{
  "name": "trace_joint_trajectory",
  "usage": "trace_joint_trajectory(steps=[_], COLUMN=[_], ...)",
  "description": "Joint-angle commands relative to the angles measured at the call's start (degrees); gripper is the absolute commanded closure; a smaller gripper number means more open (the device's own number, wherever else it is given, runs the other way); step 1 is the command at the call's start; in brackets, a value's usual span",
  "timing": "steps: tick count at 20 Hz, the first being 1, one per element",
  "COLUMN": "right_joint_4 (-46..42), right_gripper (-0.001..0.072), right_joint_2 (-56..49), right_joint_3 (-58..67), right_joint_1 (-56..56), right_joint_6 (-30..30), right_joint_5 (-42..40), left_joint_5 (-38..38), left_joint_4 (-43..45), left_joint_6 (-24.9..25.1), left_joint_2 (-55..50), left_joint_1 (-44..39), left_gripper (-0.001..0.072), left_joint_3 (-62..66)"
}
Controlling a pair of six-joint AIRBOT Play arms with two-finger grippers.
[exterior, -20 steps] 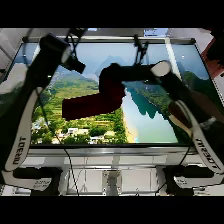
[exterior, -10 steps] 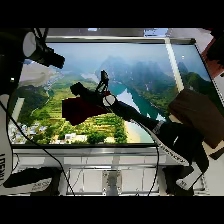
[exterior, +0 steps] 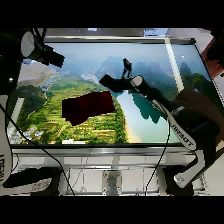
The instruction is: Fold the shirts.
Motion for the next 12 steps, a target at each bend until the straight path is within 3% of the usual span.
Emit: trace_joint_trajectory(steps=[1, 3, 7, 12], right_joint_4=[-10.6, -10.2, -4.9, 14.6], right_gripper=[0.0128, 0.0031, 0.0031, 0.0034], right_joint_2=[-0.1, -1.4, -6.9, -13.0], right_joint_3=[0.0, 0.0, 0.0, 0.1], right_joint_1=[-7.6, -8.6, -7.2, -2.6], right_joint_6=[3.9, 3.8, 1.0, -7.4], right_joint_5=[12.7, 14.7, 17.5, 14.3], left_joint_5=[2.9, 3.3, 3.4, 3.3], left_joint_4=[-0.3, -0.3, -0.4, -0.4], left_joint_6=[-0.3, -1.1, -2.1, -1.8], left_joint_2=[0.0, -0.2, -1.7, -3.4], left_joint_1=[0.0, 0.0, 0.0, 0.0], left_gripper=[0.0695, 0.0695, 0.0695, 0.0695], left_joint_3=[0.1, 0.1, 0.1, 0.0])
